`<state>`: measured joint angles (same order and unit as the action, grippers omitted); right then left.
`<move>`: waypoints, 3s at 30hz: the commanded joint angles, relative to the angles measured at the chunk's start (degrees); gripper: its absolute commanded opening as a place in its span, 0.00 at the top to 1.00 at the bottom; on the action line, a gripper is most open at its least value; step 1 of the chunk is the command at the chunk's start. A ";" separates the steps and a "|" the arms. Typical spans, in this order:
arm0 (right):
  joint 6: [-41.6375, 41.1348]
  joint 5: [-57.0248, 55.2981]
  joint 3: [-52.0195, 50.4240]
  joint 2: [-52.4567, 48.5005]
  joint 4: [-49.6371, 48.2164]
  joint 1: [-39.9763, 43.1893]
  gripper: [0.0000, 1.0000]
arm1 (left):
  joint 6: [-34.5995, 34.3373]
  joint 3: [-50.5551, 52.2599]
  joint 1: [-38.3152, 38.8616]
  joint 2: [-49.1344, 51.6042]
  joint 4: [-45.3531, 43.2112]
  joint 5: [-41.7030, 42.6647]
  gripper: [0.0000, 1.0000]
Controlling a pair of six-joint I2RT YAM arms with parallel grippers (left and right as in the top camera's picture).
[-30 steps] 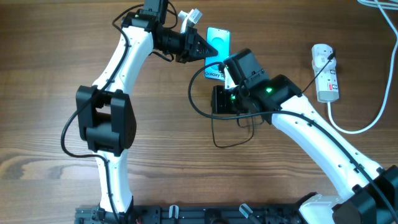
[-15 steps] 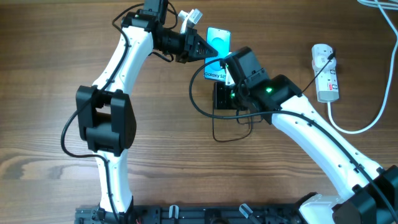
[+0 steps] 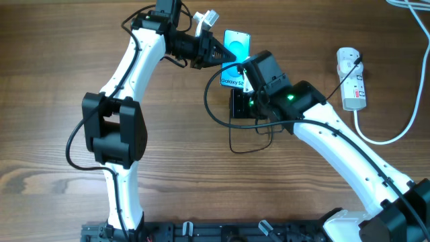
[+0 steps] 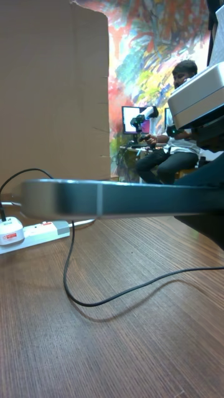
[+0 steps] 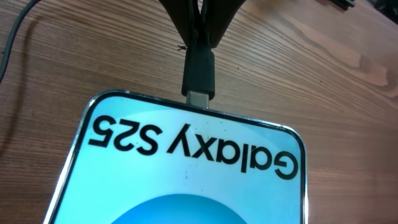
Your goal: Plug charger to phone and switch on socket
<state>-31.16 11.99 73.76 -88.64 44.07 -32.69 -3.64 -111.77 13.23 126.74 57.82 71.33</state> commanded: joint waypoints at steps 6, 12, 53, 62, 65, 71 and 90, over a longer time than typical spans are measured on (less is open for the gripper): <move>0.55 0.22 0.48 -0.09 -0.13 -0.07 0.96 | 2.14 0.02 0.15 -2.12 0.09 1.03 0.96; -0.55 0.52 0.48 -0.09 -0.28 -0.07 0.95 | 2.14 0.02 0.15 -2.12 0.07 1.05 0.96; -1.84 1.18 0.48 -0.09 -0.61 -0.07 0.95 | 3.43 0.02 0.15 -2.12 1.79 1.29 0.96; -2.01 0.22 0.48 -0.09 -0.83 -0.07 0.96 | 4.94 0.02 0.15 -2.12 2.23 1.27 0.96; -2.03 0.22 0.48 -0.09 -1.03 -0.07 0.96 | 4.94 0.02 0.15 -2.12 2.21 1.25 0.96; -1.97 -0.07 0.48 -0.09 -1.42 -0.04 0.96 | 6.47 0.02 0.15 -2.12 2.62 1.03 0.96; -0.31 -0.39 0.50 -0.07 -4.24 1.49 0.95 | 7.10 0.02 0.15 -2.12 3.34 0.83 0.96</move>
<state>-32.67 13.54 73.58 -88.64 42.15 -32.62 1.50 -111.77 12.99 126.74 60.38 71.00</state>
